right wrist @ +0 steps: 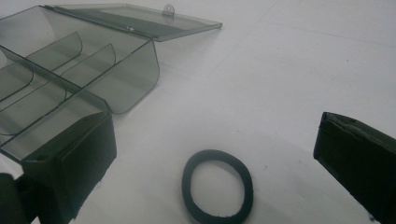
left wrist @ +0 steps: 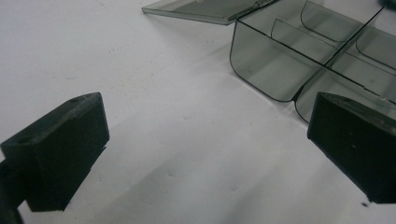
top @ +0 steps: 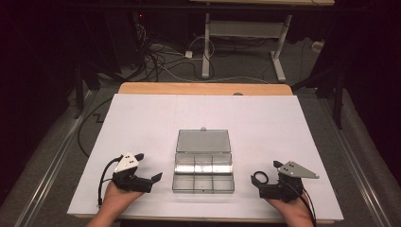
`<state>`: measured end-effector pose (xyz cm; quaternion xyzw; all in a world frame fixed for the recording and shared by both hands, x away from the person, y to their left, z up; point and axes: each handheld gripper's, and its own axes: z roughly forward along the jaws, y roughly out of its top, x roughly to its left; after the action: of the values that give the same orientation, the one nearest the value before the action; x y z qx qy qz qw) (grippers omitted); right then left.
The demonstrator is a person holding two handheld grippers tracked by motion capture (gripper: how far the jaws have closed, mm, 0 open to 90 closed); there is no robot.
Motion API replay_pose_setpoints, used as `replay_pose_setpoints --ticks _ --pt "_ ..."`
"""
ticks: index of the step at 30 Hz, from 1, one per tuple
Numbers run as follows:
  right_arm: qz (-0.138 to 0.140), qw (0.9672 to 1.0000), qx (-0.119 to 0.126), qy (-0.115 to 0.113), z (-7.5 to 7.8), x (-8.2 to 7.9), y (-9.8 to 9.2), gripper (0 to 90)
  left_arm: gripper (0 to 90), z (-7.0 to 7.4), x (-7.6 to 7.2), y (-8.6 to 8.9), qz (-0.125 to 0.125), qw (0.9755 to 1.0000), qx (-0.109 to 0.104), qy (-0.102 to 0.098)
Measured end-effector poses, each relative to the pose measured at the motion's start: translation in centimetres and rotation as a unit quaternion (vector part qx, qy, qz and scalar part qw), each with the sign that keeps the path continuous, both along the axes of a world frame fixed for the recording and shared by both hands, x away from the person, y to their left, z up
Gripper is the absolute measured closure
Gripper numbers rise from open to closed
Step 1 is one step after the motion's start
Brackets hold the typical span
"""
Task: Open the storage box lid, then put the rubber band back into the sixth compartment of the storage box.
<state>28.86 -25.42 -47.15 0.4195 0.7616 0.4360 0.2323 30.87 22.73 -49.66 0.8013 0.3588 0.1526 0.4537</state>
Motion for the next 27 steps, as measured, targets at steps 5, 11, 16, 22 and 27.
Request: replay_pose_setpoints --ticks 5,11,16,22,27 --pt "-0.006 1.0 -0.005 0.001 -0.1 -0.1 -0.8 0.6 0.0 -0.1 0.2 0.1 -0.001 1.0 -0.002 0.009" --pt "-0.019 0.9998 -0.007 0.005 -0.1 -0.2 -1.9 6.0 0.0 -0.2 0.2 0.0 -0.008 0.9999 -0.001 0.009" --pt "-0.025 0.9996 -0.009 0.009 0.0 -0.2 -2.3 15.2 0.0 -0.2 0.2 0.0 -0.007 0.9999 0.0 0.008" --pt "-0.026 0.9992 -0.017 0.025 -0.4 0.0 -2.5 26.6 0.0 -0.2 0.1 -0.1 -0.009 0.9999 0.003 0.005" --pt "-0.021 0.9986 -0.022 0.042 -0.7 0.3 -2.2 46.2 0.0 -0.2 0.0 -0.2 -0.01 0.9999 0.008 -0.002"
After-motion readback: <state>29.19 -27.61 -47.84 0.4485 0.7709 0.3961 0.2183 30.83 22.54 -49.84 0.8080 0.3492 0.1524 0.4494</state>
